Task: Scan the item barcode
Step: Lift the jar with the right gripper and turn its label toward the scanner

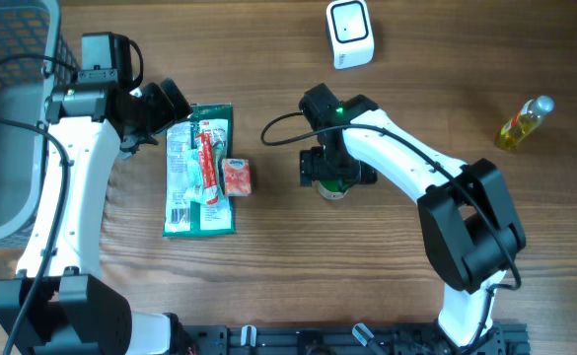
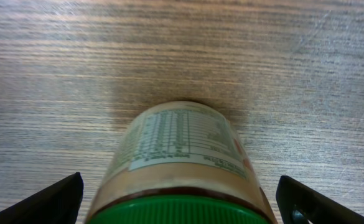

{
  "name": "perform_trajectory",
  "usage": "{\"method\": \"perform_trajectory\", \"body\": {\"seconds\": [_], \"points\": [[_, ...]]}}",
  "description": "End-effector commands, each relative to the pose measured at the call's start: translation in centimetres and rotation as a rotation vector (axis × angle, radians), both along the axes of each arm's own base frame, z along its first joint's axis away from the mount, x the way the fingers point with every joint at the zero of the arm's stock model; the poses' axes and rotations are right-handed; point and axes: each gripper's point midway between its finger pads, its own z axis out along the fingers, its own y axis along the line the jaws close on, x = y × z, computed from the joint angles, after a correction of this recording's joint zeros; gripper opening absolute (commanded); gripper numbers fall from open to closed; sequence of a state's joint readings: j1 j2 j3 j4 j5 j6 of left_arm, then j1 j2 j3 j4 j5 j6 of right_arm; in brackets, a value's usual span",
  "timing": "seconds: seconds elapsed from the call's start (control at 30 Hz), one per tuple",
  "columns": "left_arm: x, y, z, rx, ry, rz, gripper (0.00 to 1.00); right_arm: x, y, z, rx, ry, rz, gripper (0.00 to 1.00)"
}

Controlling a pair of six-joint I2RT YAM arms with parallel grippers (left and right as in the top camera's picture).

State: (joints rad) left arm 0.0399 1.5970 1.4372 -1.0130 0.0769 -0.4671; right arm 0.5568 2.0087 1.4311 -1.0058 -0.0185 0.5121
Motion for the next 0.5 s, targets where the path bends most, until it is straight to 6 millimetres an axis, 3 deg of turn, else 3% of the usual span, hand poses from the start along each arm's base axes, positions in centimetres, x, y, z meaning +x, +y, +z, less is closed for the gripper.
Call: {"method": "perform_trajectory", "body": {"seconds": [0.0, 0.27, 0.33, 0.47], "points": [[0.07, 0.15, 0.14, 0.007, -0.005, -0.013, 1.00, -0.52, -0.09, -1.02, -0.007, 0.020, -0.012, 1.00], [0.07, 0.15, 0.14, 0.007, -0.005, -0.013, 1.00, -0.13, 0.16, -1.11, 0.004, 0.003, -0.009, 0.99], [0.07, 0.15, 0.14, 0.007, -0.005, -0.013, 1.00, -0.17, 0.13, -1.11, 0.003, 0.005, -0.010, 0.90], [0.07, 0.15, 0.14, 0.007, -0.005, -0.013, 1.00, -0.29, 0.07, -1.11, 0.000, 0.010, -0.012, 0.84]]}}
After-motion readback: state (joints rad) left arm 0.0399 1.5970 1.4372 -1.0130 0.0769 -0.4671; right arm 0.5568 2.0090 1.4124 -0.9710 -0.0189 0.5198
